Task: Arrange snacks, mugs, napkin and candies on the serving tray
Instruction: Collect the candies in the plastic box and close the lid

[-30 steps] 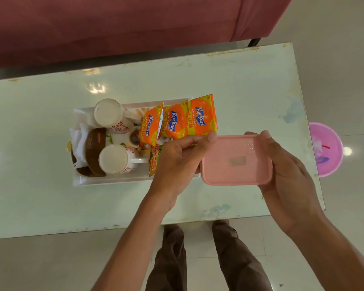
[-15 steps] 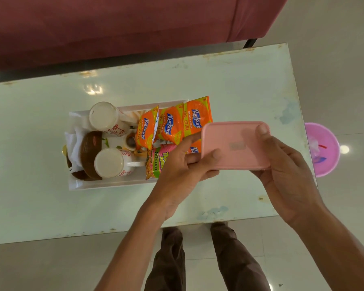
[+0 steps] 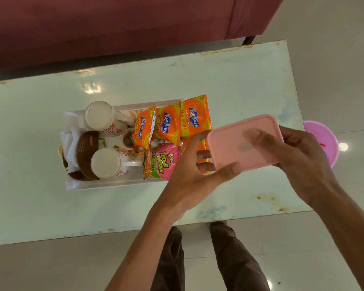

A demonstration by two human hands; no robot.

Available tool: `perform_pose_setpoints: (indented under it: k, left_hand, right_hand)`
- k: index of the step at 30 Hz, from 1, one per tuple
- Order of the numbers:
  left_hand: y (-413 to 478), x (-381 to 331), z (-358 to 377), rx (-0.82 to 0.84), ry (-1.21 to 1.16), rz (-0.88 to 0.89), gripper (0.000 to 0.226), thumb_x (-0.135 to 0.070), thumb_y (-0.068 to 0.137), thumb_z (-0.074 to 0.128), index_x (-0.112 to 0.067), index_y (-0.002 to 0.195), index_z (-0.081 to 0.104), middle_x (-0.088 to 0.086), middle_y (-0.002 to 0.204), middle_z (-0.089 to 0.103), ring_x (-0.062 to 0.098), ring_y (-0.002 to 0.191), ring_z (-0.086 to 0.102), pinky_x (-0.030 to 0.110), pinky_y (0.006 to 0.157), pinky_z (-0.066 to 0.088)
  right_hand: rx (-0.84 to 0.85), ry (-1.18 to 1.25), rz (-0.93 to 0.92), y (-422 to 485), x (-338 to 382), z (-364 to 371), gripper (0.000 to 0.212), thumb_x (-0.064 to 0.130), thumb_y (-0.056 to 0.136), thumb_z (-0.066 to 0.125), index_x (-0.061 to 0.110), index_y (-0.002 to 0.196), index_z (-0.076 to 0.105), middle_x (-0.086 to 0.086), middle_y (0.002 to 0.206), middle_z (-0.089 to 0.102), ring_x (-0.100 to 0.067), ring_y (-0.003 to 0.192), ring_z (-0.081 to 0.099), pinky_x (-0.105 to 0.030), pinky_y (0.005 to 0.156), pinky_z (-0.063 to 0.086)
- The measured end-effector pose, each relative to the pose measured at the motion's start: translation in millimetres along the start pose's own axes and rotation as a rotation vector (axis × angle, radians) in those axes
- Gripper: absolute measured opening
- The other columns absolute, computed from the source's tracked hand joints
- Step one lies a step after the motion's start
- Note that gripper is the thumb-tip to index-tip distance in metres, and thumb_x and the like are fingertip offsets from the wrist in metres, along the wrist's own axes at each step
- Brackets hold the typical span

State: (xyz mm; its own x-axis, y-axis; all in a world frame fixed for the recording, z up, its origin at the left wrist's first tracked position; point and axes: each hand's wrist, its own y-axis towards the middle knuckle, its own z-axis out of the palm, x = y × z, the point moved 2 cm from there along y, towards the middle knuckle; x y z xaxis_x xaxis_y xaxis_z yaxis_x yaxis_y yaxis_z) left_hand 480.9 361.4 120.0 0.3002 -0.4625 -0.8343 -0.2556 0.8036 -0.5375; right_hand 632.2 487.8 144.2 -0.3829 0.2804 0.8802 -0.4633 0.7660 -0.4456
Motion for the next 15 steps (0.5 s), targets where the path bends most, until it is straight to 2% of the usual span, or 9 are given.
perform_pose_setpoints:
  k: [2,4,5,7,9,12,13,15]
  left_hand:
    - [2,-2,7,-0.063,-0.002,0.026,0.077,-0.044,0.064,0.088,-0.042,0.129,0.049,-0.006,0.109,0.075,0.011,0.096,0.075,0.032,0.079,0.062]
    - [5,-2,14,-0.148,-0.05,0.037,0.075,-0.045,0.062,0.089,-0.041,0.127,0.05,-0.001,0.103,0.077,0.014,0.092,0.076,0.038,0.078,0.063]
    - [5,-1,18,-0.178,-0.061,0.041,0.075,-0.046,0.061,0.089,-0.041,0.126,0.05,0.001,0.101,0.077,0.015,0.09,0.077,0.041,0.078,0.064]
    - [4,3,27,-0.209,-0.057,0.045,0.075,-0.046,0.062,0.089,-0.041,0.126,0.05,-0.002,0.101,0.077,0.012,0.09,0.076,0.042,0.078,0.064]
    - [3,5,33,-0.201,-0.018,0.051,0.071,-0.045,0.068,0.087,-0.043,0.129,0.049,-0.012,0.105,0.074,0.004,0.094,0.074,0.035,0.08,0.063]
    - [3,7,38,-0.205,0.066,0.045,0.054,-0.046,0.081,0.079,-0.037,0.128,0.055,-0.016,0.118,0.069,0.002,0.105,0.069,0.018,0.076,0.059]
    - [4,8,38,-0.228,0.107,0.036,0.047,-0.047,0.084,0.075,-0.031,0.126,0.059,-0.014,0.121,0.069,0.004,0.108,0.067,0.013,0.073,0.057]
    - [8,10,40,-0.278,0.196,0.029,0.039,-0.046,0.09,0.068,-0.021,0.119,0.067,-0.008,0.12,0.07,0.006,0.11,0.066,0.012,0.073,0.055]
  right_hand:
    - [0.041,0.028,0.006,3,1,-1,0.042,0.06,0.075,0.073,0.026,0.1,0.078,-0.001,0.098,0.077,-0.02,0.093,0.073,-0.042,0.082,0.061]
    - [0.05,0.041,0.008,5,0,0,0.038,0.056,0.075,0.075,0.025,0.098,0.078,0.001,0.095,0.077,-0.017,0.091,0.073,-0.036,0.08,0.062]
    - [0.034,0.033,0.001,7,0,0,0.035,0.053,0.075,0.077,0.024,0.095,0.078,0.002,0.09,0.077,-0.016,0.086,0.073,-0.035,0.078,0.062]
    - [0.021,0.009,-0.009,11,-1,-3,0.035,0.05,0.071,0.081,0.021,0.091,0.078,0.0,0.082,0.074,-0.024,0.081,0.07,-0.043,0.081,0.061]
    - [0.066,-0.06,-0.01,18,0,-10,0.043,0.052,0.068,0.083,0.02,0.096,0.078,-0.002,0.082,0.073,-0.034,0.087,0.067,-0.051,0.083,0.055]
    - [0.213,-0.095,0.036,30,-1,-21,0.049,0.047,0.066,0.085,0.027,0.108,0.075,0.002,0.098,0.076,-0.019,0.091,0.071,-0.041,0.086,0.057]
    - [0.186,-0.058,0.061,35,-4,-24,0.053,0.044,0.062,0.087,0.03,0.111,0.073,0.003,0.104,0.075,-0.015,0.094,0.072,-0.038,0.086,0.059]
    - [0.012,0.001,0.131,44,-15,-27,0.066,0.045,0.053,0.09,0.028,0.112,0.068,0.002,0.108,0.074,-0.016,0.096,0.073,-0.04,0.085,0.061]
